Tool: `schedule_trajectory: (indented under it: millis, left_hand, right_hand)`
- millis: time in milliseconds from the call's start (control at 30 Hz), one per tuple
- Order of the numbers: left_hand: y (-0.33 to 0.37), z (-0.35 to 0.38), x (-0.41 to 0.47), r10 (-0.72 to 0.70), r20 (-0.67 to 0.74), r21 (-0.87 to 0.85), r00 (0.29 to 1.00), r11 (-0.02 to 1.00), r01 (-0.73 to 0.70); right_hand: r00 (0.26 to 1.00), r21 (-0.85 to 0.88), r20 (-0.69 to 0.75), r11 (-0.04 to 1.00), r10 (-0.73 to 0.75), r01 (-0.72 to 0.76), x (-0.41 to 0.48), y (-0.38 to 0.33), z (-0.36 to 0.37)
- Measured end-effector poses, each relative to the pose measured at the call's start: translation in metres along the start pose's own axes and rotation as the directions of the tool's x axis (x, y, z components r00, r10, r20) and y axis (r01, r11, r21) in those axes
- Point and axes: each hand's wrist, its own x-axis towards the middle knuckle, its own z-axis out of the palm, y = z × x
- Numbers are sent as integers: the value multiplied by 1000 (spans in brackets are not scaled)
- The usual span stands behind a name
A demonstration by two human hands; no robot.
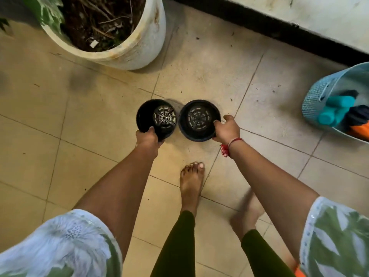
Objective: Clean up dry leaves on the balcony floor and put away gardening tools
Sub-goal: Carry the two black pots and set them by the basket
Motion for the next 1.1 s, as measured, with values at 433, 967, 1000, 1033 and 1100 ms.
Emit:
schedule_trajectory:
  millis: [433,967,1000,1033,1100]
  left_hand:
    - [41,63,-43,155,82,-141,985,980,-142]
    - [84,142,-43,191,199,15,961,980,-198]
    - [84,144,-42,195,204,25,959,979,-204]
    - [83,146,-42,198,212,37,957,977,-210]
    - [84,149,-41,208,224,59,952,972,-226]
  right_hand:
    - [990,473,-129,881,48,19,1,-31,-79]
    - [988,589,-118,808,104,-15,74,-49,-134]
    - [988,588,-116,809,100,-13,75,-47,-134]
    - [989,584,-112,812,96,-13,75,-46,-135]
    - [991,552,-101,833,92,-21,77,-44,-136]
